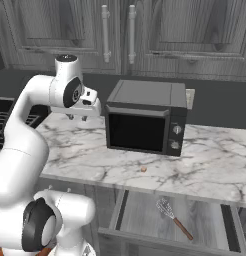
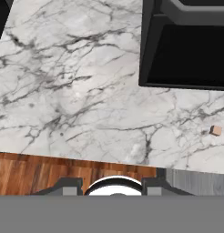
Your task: Pick the whisk from the drawer and place it on the counter.
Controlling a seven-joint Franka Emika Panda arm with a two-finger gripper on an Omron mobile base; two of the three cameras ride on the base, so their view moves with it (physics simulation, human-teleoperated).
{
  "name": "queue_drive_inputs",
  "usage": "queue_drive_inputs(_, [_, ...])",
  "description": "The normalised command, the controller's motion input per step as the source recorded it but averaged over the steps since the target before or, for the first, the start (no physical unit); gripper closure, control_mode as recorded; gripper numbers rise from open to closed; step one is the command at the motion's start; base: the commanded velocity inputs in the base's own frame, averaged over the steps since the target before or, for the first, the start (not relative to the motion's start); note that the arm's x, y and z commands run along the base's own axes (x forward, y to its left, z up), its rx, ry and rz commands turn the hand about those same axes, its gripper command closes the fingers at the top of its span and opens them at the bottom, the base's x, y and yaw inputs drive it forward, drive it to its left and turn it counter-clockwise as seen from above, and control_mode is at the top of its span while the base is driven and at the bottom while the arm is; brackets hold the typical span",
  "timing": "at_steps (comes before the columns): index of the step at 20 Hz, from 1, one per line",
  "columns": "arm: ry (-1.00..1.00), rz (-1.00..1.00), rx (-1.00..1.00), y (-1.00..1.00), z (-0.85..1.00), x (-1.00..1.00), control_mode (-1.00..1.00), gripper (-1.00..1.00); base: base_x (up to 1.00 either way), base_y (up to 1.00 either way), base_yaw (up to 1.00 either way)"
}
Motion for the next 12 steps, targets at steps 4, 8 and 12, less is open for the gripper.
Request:
queue_drive_inputs(4, [0.00, 0.00, 0.00, -0.13, 0.00, -0.10, -1.00, -1.00, 0.00, 0.00, 0.00])
queue_drive_inputs(8, [0.00, -0.03, 0.05, -0.78, -0.03, -0.36, -1.00, -1.00, 0.00, 0.00, 0.00])
queue_drive_inputs(12, [0.00, -0.06, 0.13, -1.00, -0.23, -0.57, -1.00, -1.00, 0.00, 0.00, 0.00])
